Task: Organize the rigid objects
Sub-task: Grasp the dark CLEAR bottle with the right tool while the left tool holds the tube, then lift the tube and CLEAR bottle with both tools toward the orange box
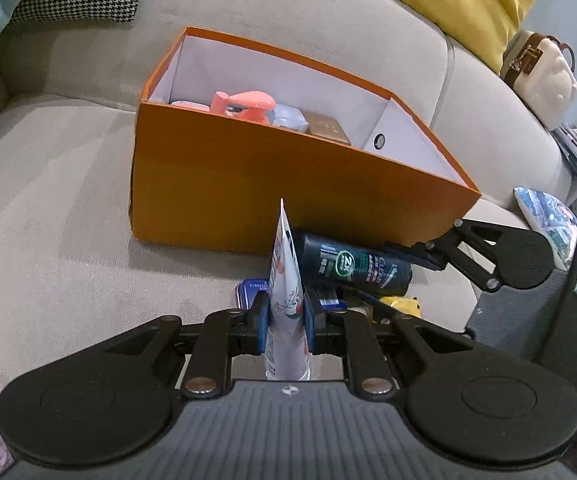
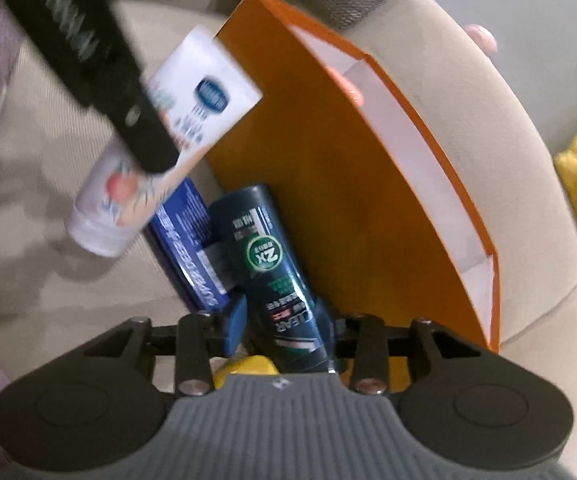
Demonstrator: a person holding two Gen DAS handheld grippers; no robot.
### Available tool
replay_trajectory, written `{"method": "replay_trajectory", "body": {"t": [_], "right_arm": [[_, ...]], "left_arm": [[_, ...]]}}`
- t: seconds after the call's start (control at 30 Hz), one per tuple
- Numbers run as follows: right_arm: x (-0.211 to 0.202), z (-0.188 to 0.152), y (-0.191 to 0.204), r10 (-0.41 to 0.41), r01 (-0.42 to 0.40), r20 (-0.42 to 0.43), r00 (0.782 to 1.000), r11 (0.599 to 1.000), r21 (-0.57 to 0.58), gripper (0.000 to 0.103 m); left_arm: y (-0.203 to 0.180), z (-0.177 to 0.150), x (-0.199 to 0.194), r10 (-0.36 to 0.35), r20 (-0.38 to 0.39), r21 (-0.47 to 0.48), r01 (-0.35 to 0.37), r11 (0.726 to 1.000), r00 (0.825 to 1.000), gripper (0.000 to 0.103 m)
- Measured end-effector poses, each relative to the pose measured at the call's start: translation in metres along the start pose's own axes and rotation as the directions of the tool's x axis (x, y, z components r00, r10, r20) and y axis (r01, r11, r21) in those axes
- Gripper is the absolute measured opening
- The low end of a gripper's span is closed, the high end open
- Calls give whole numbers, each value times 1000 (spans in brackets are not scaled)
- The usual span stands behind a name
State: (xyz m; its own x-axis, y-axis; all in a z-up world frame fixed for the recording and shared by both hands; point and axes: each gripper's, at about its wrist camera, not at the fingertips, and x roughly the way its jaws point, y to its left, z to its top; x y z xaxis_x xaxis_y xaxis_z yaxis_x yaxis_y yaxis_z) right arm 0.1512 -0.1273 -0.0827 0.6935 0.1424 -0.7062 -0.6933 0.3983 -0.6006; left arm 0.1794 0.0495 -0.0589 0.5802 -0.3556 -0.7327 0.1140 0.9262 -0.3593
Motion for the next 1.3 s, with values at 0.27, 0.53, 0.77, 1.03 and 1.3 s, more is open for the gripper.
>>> {"method": "replay_trajectory", "body": {"t": [0.27, 0.53, 0.77, 1.03, 1.3], "right_arm": [[14, -10, 40, -87, 87, 10, 996, 984, -157, 52], [1, -16, 47, -135, 138, 35, 990, 981, -134, 41], [-26, 6, -8, -36, 26, 56, 998, 985, 168, 39], [-58, -1, -72, 46, -109, 119, 992, 794, 599, 39], [-110, 11, -150, 63, -193, 204, 977, 670, 717, 39]], "left_arm": [[5, -1, 7, -6, -8, -12, 6, 1000, 1000, 20], [6, -2, 2, -6, 7, -24, 6, 1000, 1000, 19], [3, -1, -15, -24, 53, -25, 25, 999, 998, 19], [-11, 20, -47, -74, 116, 17, 73, 997, 990, 19], [-36, 78, -67, -153, 173, 145, 128, 981, 973, 19]]}}
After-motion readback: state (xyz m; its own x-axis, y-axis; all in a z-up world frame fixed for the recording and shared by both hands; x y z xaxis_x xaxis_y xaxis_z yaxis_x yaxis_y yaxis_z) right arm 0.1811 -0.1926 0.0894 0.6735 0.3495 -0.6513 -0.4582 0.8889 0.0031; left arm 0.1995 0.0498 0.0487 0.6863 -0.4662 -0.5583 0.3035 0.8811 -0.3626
